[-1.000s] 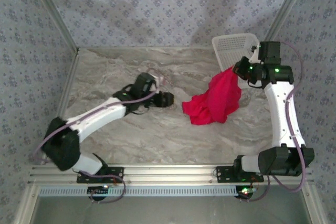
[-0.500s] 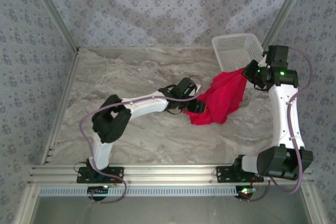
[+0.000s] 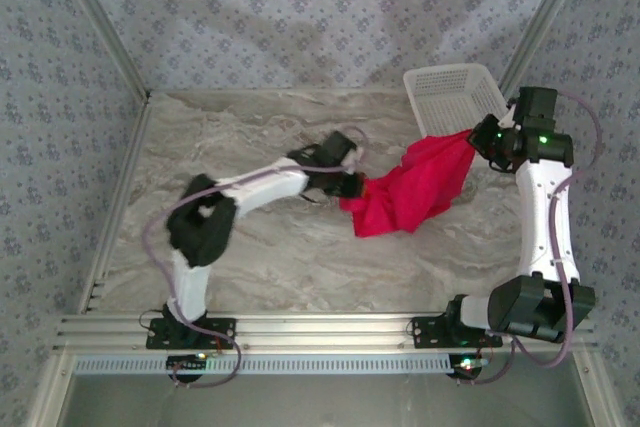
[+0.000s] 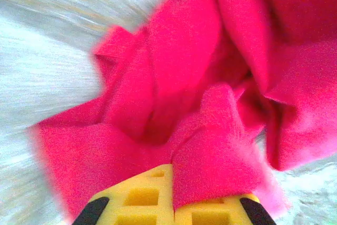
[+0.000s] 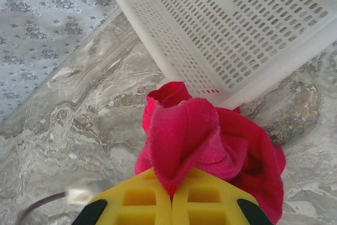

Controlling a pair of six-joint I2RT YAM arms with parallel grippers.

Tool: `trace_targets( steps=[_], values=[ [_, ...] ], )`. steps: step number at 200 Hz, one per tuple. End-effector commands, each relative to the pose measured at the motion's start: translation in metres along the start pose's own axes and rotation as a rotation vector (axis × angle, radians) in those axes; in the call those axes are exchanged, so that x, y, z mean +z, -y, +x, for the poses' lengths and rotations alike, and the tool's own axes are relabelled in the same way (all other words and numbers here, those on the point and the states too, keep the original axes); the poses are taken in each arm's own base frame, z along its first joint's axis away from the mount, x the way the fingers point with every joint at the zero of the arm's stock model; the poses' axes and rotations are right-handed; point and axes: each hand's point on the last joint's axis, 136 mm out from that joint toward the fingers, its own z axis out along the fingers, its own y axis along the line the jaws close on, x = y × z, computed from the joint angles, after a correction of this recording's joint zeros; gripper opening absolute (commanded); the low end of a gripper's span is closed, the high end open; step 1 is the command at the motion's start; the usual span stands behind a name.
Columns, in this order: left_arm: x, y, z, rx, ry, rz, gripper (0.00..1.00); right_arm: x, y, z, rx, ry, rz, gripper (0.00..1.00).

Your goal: Fold the inside-out t-shirt

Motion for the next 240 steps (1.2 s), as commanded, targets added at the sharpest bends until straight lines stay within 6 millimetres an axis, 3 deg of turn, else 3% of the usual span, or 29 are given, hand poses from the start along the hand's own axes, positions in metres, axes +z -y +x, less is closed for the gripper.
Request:
trace_targets(
  steps=[1, 16, 32, 69, 88, 105, 134, 151, 169, 186, 201, 221, 240],
  values=[
    [-0.13, -0.044, -0.053, -0.079, 0.255, -0.021, 0.0, -0.017, 0.012, -0.005, 0.024, 0.038, 0.031, 0.0],
    [-0.173, -0.082, -0.054, -0.158, 0.351, -0.034, 0.0, -0.019, 0.012, -0.006, 0.033, 0.042, 0.027, 0.0],
    [-0.201, -0.104, -0.05, -0.208, 0.403, -0.019, 0.0, -0.019, 0.004, -0.007, 0.024, 0.046, 0.0, 0.0],
    [-0.253, -0.125, -0.047, -0.256, 0.509, -0.029, 0.0, -0.022, -0.034, 0.006, -0.019, 0.01, -0.106, 0.0],
    [-0.298, -0.129, -0.053, -0.272, 0.6, -0.042, 0.0, -0.04, -0.056, 0.011, -0.043, 0.005, -0.173, 0.0],
    [-0.349, -0.124, -0.059, -0.269, 0.7, -0.047, 0.0, -0.067, -0.077, 0.015, -0.064, 0.012, -0.252, 0.0],
    [-0.438, -0.093, -0.067, -0.205, 0.883, -0.071, 0.0, -0.13, -0.11, 0.023, -0.081, 0.062, -0.417, 0.0],
    [-0.474, -0.07, -0.069, -0.149, 0.954, -0.079, 0.0, -0.162, -0.123, 0.026, -0.061, 0.096, -0.501, 0.0],
    [-0.499, -0.053, -0.073, -0.099, 1.007, -0.089, 0.0, -0.184, -0.131, 0.029, -0.054, 0.118, -0.559, 0.0],
    [-0.507, -0.056, -0.081, -0.089, 1.027, -0.118, 0.0, -0.185, -0.132, 0.027, -0.054, 0.125, -0.562, 0.0],
    [-0.492, -0.067, -0.094, -0.101, 0.984, -0.094, 0.0, -0.167, -0.13, 0.024, -0.045, 0.109, -0.542, 0.0],
    [-0.442, -0.1, -0.114, -0.168, 0.87, -0.022, 0.0, -0.119, -0.121, 0.021, -0.023, 0.07, -0.477, 0.0],
    [-0.362, -0.152, -0.12, -0.258, 0.72, -0.035, 0.02, -0.057, -0.112, 0.026, -0.003, 0.016, -0.387, 0.0]
  ],
)
